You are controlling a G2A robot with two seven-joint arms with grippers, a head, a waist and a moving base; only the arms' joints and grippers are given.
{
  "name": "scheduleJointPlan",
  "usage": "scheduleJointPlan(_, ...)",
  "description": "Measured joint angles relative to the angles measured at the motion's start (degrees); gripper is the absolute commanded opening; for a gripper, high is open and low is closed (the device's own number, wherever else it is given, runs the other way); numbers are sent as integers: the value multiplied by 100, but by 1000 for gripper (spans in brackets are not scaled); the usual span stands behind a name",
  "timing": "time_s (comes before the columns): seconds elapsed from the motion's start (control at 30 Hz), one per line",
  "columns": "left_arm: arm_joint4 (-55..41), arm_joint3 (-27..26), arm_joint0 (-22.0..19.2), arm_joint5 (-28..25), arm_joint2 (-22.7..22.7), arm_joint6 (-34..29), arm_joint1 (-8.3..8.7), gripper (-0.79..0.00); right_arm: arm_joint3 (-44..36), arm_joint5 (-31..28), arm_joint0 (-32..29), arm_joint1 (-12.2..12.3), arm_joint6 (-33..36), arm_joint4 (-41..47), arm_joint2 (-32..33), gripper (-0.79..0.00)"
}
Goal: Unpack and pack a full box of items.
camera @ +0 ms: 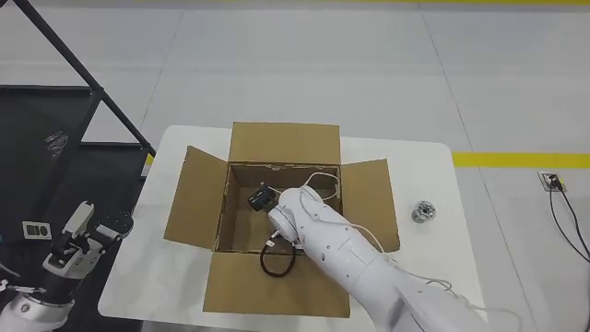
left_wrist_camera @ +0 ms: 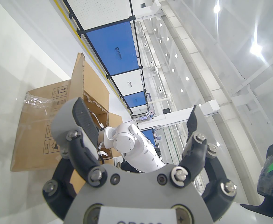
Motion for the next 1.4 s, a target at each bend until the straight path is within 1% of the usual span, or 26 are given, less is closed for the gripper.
scheduleJointPlan(0.07,0,0,0,0,0,0,0,0,107,-36,15,-51,-25,7,11,-631)
scheduleJointPlan(0.1,0,0,0,0,0,0,0,0,154,-52,20,-72,-34,11,17,-671)
scheduleJointPlan(0.17,0,0,0,0,0,0,0,0,250,-87,33,-117,-62,8,26,-785)
scheduleJointPlan(0.4,0,0,0,0,0,0,0,0,475,-250,141,-220,-168,84,130,-785)
scheduleJointPlan(0.47,0,0,0,0,0,0,0,0,488,-467,209,-220,-204,261,247,-785)
scheduleJointPlan(0.57,0,0,0,0,0,0,0,0,550,-801,341,-187,-150,453,394,-785)
scheduleJointPlan(0.83,0,0,0,0,0,0,0,0,247,-1088,542,-28,52,630,681,-785)
scheduleJointPlan(0.93,0,0,0,0,0,0,0,0,-6,-1115,565,102,143,636,821,-785)
scheduleJointPlan(1.03,0,0,0,0,0,0,0,0,-375,-1128,547,288,294,608,1006,-785)
scheduleJointPlan(1.13,0,0,0,0,0,0,0,0,-921,-1071,443,537,472,503,1258,-785)
scheduleJointPlan(1.23,0,0,0,0,0,0,0,0,-1775,-909,162,858,649,272,1615,-785)
scheduleJointPlan(1.33,0,0,0,0,0,0,0,0,-3134,-647,-409,1254,919,-141,2169,-785)
scheduleJointPlan(1.4,0,0,0,0,0,0,0,0,-4388,-503,-1018,1551,1244,-542,2692,-785)
